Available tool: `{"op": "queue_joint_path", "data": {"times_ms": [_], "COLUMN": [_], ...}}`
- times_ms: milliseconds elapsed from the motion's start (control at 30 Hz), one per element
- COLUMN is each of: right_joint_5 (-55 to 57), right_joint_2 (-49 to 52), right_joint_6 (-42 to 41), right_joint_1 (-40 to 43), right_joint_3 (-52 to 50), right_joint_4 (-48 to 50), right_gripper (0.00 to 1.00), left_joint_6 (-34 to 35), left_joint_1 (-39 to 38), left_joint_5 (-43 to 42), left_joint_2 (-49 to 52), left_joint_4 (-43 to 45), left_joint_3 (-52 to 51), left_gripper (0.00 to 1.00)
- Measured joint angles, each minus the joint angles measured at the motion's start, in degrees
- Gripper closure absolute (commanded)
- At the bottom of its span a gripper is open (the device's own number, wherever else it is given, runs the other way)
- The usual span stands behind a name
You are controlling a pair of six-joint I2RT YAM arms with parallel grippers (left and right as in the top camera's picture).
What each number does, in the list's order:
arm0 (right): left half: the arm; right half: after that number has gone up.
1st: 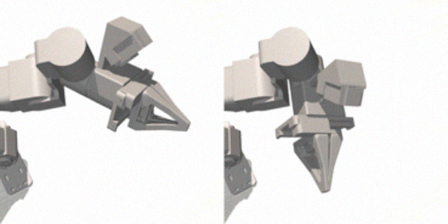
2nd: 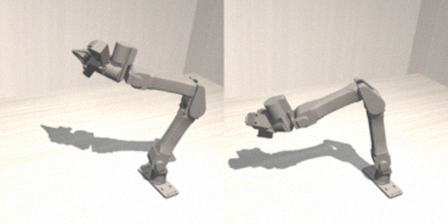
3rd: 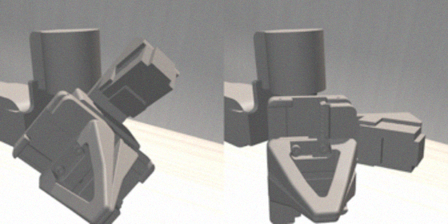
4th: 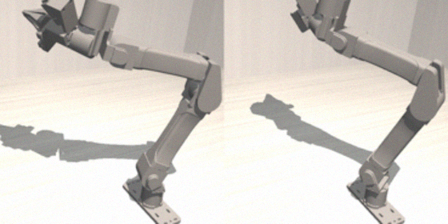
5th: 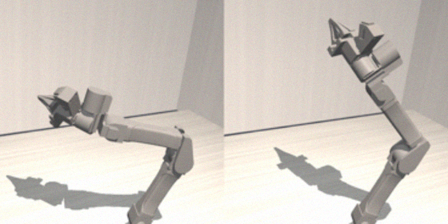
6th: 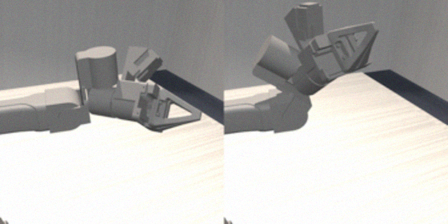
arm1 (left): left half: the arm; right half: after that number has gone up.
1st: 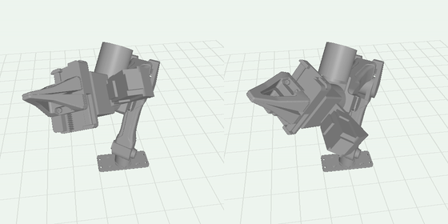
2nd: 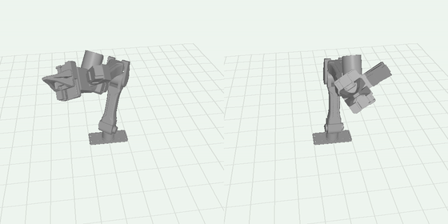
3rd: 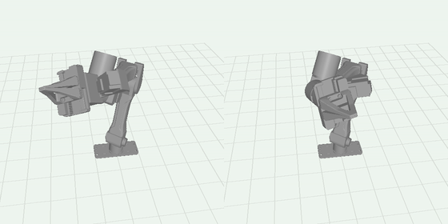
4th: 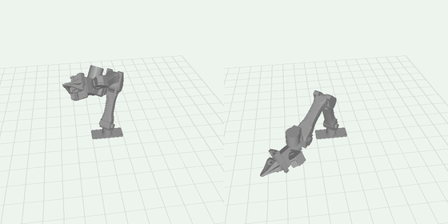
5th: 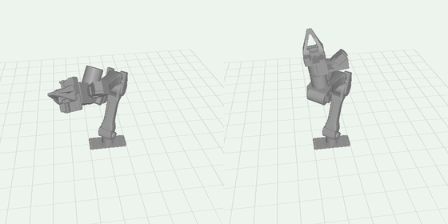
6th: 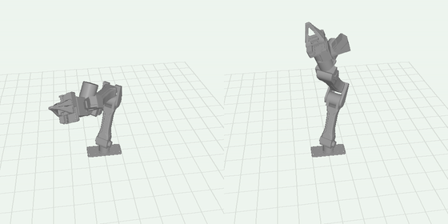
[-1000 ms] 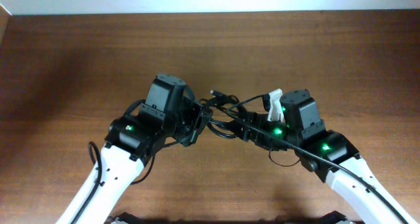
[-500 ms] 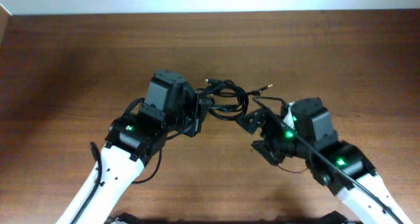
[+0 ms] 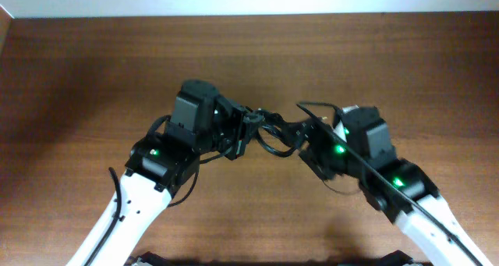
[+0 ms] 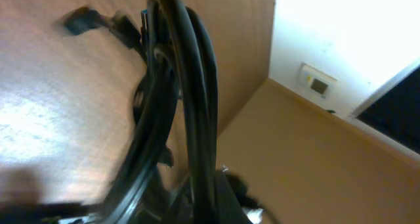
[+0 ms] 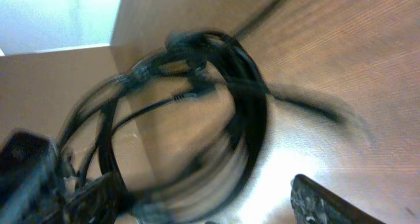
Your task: Untangle cables
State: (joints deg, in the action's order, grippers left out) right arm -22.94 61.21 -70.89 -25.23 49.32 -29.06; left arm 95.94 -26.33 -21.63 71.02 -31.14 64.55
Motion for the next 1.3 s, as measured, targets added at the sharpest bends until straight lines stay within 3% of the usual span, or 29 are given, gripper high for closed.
{"op": "queue_joint_path", "data": {"times_ms": [67,167,267,433,667,700,733,767,900,967,1100,1233,1300], "right_joint_5": [0.66,2.05,4.76,11.74,14.16,14.71,15.63,16.13,20.59,21.35,29.49,33.20,32.85], "right_joint_2": [-7.39,-9.16,-4.24,-0.24,-0.76,-0.76,-0.35,0.55,3.93,2.58,-16.04,-32.41,-33.77], "right_joint_6": [0.83,-1.92,-4.13,-7.39,-11.76,-11.85,-12.46,-13.03,-6.97,-0.70,11.74,21.57,22.51], "right_joint_1": [-0.44,-5.68,-8.72,-8.90,-9.16,-9.18,-9.31,-9.35,-8.87,-8.26,-0.59,1.57,1.57], "right_joint_3": [-0.02,-0.02,-0.17,-0.26,-0.26,-0.26,-0.26,-0.26,-0.22,0.07,0.92,0.90,0.81], "right_joint_4": [-9.55,-9.94,0.04,6.84,7.02,7.02,7.85,8.50,6.12,0.55,-20.70,-23.45,-23.56], "right_gripper": [0.17,0.17,0.17,0.16,0.17,0.31,0.74,0.92,0.96,0.96,0.96,0.96,0.96], "left_joint_6": [-0.39,2.45,3.15,3.34,3.34,3.34,3.37,3.34,2.19,-5.11,-33.94,-55.98,-61.31], "left_joint_1": [0.00,0.00,0.00,0.02,0.17,0.28,0.42,0.44,0.52,3.21,16.02,17.97,18.12], "left_joint_5": [1.40,1.92,1.66,0.57,-0.76,-1.81,-3.23,-6.60,-16.44,-19.50,-25.55,-27.04,-24.33], "left_joint_2": [-0.04,-0.04,-0.04,-0.09,-0.09,-0.09,-0.09,-0.09,-0.13,-0.13,-0.13,-0.22,-0.22], "left_joint_4": [5.92,7.21,7.39,3.85,2.67,2.91,3.50,5.35,13.73,15.08,14.49,9.55,1.88], "left_joint_3": [-0.09,-0.09,-0.09,-0.04,-0.04,-0.04,-0.04,-0.04,-0.07,-0.07,-0.09,0.02,0.55], "left_gripper": [1.00,1.00,1.00,1.00,1.00,1.00,1.00,1.00,1.00,1.00,1.00,1.00,1.00]}}
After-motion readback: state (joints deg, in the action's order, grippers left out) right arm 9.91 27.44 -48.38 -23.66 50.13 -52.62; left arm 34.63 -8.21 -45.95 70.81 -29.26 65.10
